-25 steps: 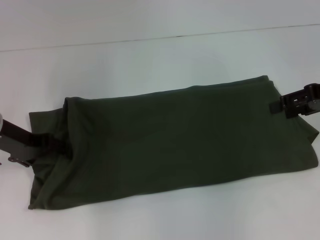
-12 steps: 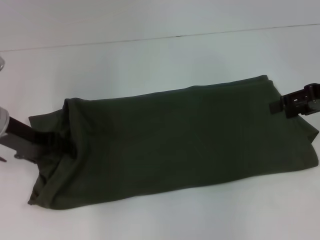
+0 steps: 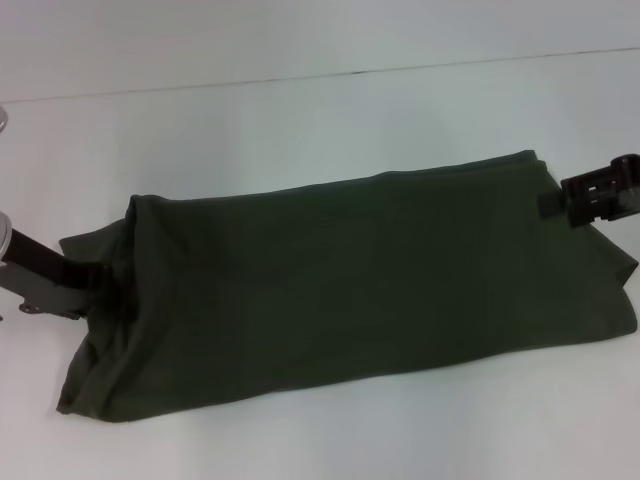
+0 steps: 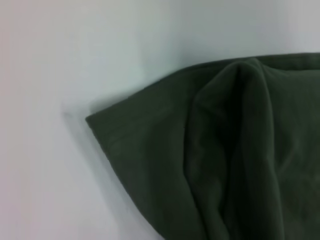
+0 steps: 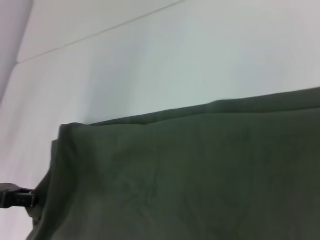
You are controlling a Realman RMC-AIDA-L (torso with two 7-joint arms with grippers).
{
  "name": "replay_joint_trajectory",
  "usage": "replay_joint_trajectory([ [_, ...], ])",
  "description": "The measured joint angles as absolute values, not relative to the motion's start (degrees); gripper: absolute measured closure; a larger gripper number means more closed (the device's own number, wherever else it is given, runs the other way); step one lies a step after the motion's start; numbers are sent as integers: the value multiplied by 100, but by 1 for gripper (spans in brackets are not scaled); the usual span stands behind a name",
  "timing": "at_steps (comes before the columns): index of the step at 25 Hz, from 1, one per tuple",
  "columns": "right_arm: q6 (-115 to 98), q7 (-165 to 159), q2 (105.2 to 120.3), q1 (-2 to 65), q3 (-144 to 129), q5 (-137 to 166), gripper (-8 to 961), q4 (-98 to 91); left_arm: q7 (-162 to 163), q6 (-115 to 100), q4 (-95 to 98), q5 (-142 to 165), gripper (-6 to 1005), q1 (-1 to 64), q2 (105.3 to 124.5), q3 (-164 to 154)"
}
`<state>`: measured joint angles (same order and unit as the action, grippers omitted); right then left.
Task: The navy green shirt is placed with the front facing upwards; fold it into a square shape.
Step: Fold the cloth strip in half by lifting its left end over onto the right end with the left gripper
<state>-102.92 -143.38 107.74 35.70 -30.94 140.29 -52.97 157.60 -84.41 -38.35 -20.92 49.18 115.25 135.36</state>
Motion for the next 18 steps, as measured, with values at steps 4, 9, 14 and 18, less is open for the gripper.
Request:
replay_joint_trajectory([
  [4,-10335,-14362,10722,3573,-3086,13994,220,-5301,15708,-8493,-3846,-2099,779,4927,11522,13535],
  [9,-10338,-14367,10705,3537,-3078,13992,222,-5292,15665,-8522,-3847,-2103,909,4928,11521,13568],
  [14,-10341,-14369,10704,3533,-3059,13992,220,-5291,15600,-8591,-3871,-2197,948,4932,11521,13585],
  [18,-10355,-14368,10704,3531,-3058,13992,220,-5291,15548,-8657,-3935,-2256,956,4931,11515,13594],
])
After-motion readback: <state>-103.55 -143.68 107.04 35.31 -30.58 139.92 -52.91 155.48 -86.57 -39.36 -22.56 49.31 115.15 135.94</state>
